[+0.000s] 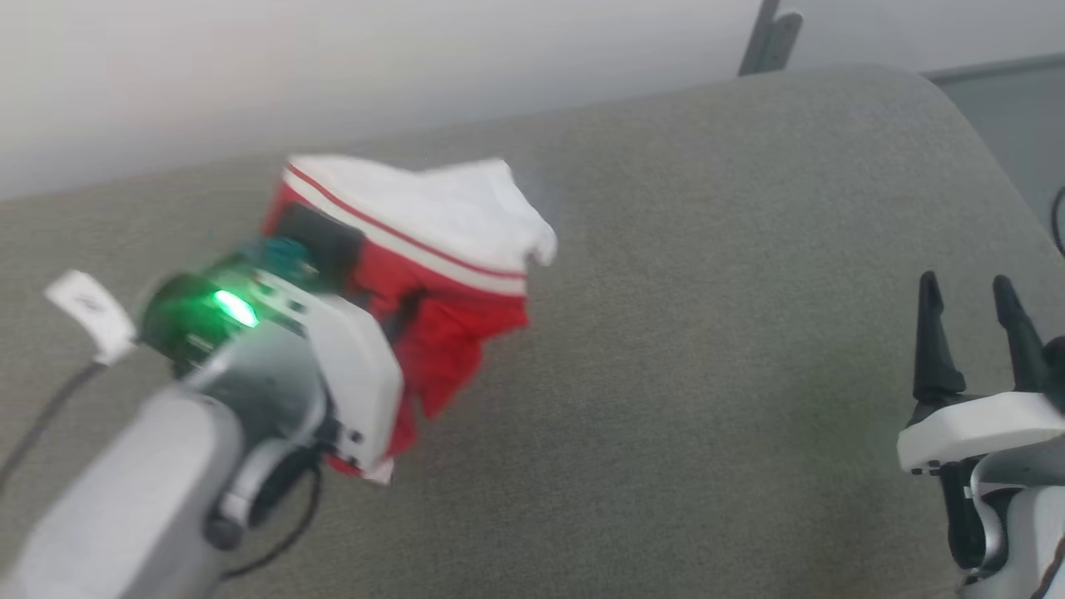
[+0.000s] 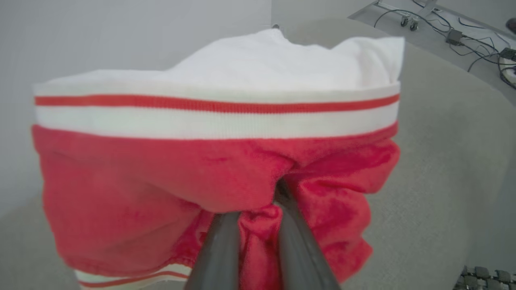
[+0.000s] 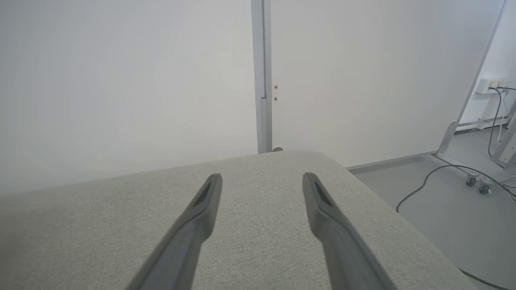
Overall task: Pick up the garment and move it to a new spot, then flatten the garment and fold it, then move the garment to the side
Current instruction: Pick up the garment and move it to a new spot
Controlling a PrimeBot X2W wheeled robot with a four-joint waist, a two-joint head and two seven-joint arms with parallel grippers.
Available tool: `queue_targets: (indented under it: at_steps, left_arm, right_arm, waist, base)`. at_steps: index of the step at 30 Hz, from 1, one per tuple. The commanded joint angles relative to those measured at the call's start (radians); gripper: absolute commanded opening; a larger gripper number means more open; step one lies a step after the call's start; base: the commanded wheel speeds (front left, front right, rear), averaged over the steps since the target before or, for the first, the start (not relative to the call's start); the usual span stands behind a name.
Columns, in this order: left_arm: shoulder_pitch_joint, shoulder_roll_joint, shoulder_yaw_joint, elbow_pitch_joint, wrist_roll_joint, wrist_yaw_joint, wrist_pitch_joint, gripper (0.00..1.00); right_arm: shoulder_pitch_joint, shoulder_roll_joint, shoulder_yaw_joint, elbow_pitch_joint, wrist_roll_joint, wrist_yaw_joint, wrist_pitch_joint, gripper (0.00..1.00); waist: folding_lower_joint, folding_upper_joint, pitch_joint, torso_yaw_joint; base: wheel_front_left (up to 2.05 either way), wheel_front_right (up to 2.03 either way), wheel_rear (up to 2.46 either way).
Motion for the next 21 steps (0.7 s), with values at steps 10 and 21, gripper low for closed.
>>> queue_targets:
  at_steps: [10,21]
  left_arm:
    - [0.022,-0.167,-0.14,0.219,0.011,-0.056,-0.062,0.0]
    - [-0.019,-0.301,-0.228,0.569,0.014,-0.141,-0.126,0.0]
  right_arm:
    - [-0.034,0.018,0.02,0.075,-0.001,0.0,-0.055,1.0]
    - [-0.066,0.022,0.048,0.139,-0.006,0.0,-0.075,1.0]
  waist:
    - [0.0,0.0,0.054,-0.038]
    - [0.0,0.0,0.057,-0.032]
  base:
    - [0.0,0.0,0.0]
    - [0.0,0.0,0.0]
